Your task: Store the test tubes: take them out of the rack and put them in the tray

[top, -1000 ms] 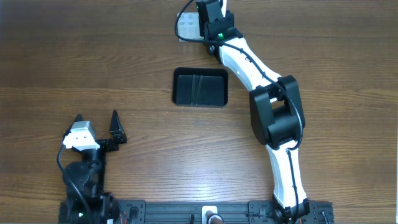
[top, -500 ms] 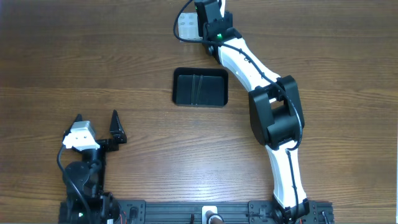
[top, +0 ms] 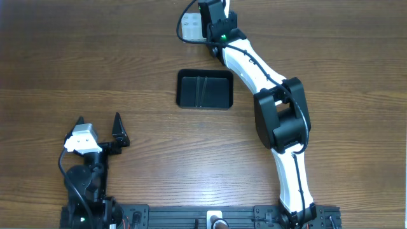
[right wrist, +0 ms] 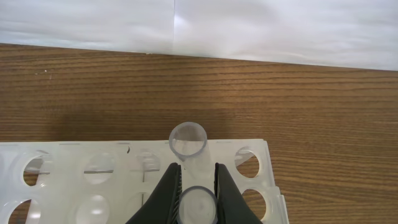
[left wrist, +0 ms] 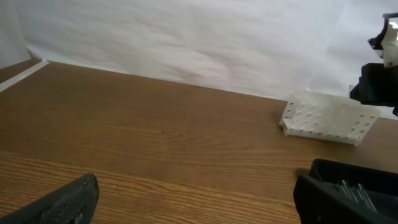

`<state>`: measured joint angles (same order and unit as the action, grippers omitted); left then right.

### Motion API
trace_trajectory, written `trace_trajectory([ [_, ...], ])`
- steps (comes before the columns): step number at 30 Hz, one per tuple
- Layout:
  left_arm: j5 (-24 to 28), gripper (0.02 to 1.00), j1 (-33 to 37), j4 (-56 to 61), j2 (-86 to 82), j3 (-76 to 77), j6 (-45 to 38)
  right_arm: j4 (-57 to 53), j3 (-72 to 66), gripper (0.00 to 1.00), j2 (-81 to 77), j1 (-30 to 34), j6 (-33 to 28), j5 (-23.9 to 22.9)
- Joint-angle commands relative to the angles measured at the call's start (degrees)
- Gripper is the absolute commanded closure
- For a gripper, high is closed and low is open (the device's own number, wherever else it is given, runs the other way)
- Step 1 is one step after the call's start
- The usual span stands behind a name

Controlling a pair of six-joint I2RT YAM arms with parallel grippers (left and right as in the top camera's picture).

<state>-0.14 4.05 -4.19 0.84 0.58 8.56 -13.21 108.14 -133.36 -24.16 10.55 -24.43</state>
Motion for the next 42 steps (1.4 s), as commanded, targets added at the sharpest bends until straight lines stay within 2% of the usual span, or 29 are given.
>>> trace_trajectory([
  [1, 0.8, 0.023, 0.3, -0.2, -0.5, -0.2, -0.8, 0.3, 1.5, 0.95, -0.2, -1.3, 0.3, -0.5],
  [42, 0.8, 0.02, 0.3, -0.2, -0.5, -0.2, -0.8, -2.2, 1.7, 0.936, 14.0, -3.1, 0.1, -0.5],
])
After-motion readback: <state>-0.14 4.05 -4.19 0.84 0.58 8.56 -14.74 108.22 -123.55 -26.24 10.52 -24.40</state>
